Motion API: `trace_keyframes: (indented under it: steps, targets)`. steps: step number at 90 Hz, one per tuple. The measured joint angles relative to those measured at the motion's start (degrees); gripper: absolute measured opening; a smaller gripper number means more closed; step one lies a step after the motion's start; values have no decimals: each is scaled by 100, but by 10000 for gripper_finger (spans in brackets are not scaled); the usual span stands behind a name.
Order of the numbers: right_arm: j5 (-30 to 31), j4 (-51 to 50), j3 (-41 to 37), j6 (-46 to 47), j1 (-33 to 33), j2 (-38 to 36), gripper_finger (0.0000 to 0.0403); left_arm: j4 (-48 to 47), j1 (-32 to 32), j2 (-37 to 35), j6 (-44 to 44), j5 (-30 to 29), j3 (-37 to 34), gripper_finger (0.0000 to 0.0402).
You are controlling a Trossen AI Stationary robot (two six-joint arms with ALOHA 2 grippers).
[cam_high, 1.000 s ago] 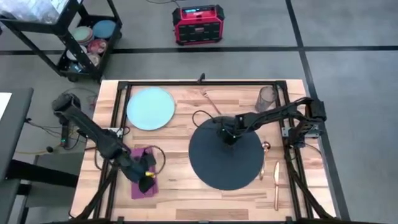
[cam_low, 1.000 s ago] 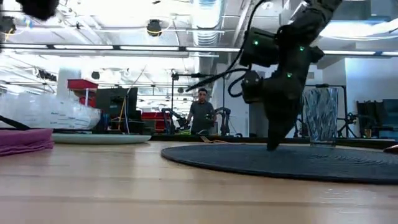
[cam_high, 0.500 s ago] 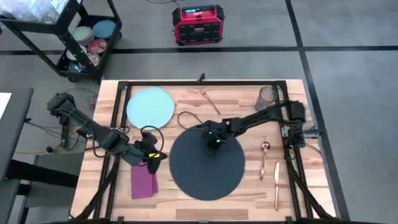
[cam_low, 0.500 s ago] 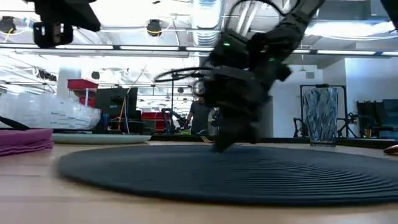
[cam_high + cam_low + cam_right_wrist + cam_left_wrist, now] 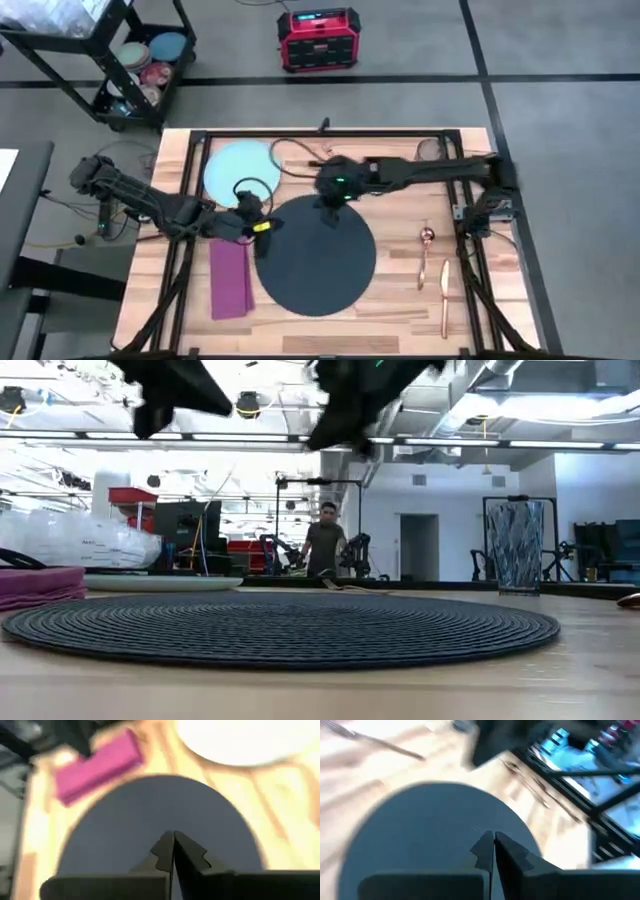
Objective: Set table place
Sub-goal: Move the brown table knife to the right of the blue table mat
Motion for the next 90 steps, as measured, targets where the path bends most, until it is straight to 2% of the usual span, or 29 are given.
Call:
trace_keyframes:
  steps: [8, 19, 28, 48, 60, 90]
  targets:
    - [693, -546, -452, 521, 377, -559, 0, 575, 406, 339, 459, 264, 0, 0]
    - [1151, -970, -1348, 1728, 1008, -1130, 0, 1536, 950, 927, 1135, 1492, 0, 0]
    - [1306, -1193, -2171, 2948, 1538, -1500, 0, 2266, 1244, 1394, 1316, 2187, 0, 0]
    - [1241, -1306, -3537, 5494, 2806, -1886, 0, 3250, 1589, 2129, 1271, 3147, 0, 0]
    - [1089, -1466, -3875, 6712, 3583, -1932, 0, 3363, 1626, 2294, 1245, 3406, 0, 0]
    - [828, -1684, -3932, 9519, 5531, -1936, 0, 3325, 1626, 2294, 1236, 3414, 0, 0]
